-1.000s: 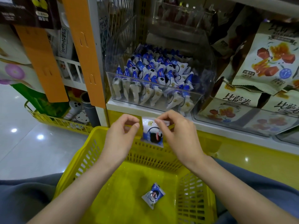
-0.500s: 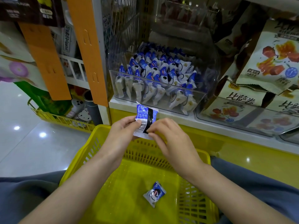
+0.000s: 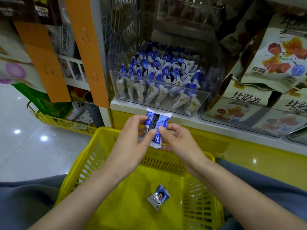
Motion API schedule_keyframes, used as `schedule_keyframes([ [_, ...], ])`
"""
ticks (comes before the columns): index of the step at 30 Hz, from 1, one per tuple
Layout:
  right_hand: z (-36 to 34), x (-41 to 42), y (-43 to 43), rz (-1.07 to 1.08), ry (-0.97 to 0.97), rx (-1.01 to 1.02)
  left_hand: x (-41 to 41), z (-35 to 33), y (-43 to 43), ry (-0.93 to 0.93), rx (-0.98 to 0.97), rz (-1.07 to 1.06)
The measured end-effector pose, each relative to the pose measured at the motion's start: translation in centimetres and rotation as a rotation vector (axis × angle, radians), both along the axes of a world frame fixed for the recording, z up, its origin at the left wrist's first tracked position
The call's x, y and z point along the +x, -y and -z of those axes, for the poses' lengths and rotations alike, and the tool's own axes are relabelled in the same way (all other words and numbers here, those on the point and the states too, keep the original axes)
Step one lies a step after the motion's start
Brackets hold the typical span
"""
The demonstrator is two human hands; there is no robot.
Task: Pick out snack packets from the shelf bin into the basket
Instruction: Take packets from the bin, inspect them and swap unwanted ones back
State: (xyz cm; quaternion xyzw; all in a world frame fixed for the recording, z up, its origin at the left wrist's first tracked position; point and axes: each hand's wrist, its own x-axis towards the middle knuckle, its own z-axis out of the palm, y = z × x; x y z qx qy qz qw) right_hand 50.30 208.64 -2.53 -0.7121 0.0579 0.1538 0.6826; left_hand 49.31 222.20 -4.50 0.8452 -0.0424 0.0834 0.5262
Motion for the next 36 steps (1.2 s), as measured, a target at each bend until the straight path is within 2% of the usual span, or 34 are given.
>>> schedule_keyframes([
  [2, 0.2, -0.1, -0.1, 0.005, -0.007, 0.024, -0.3, 0.3, 0.0, 0.009, 0.064, 0.02],
  [7, 0.8, -0.2, -0.4, 0.002, -0.005, 0.043, -0.1, 0.6, -0.1, -0.046, 0.065, 0.074],
  [14, 1.8, -0.7, -0.8, -0.043, 0.119, -0.206, 0.0, 1.3, 0.0, -0.077, 0.236, 0.056],
  [22, 2.3, -1.2, -0.7, -0.218, 0.233, -0.368, 0.5, 1.2, -0.8, 0.033, 0.444, 0.046],
  [27, 2.3, -1.2, -0.5, -0.236, 0.261, -0.385, 0.6, 1.5, -0.8, -0.011, 0.363, 0.052],
  [32, 2.5, -0.2, -0.2, -0.073, 0.213, -0.335, 0.0, 1.5, 0.3, -0.065, 0.205, 0.131],
  [36, 2.6, -0.2, -0.1, -0.04, 0.215, -0.262, -0.1, 1.5, 0.6, -0.091, 0.132, 0.175],
])
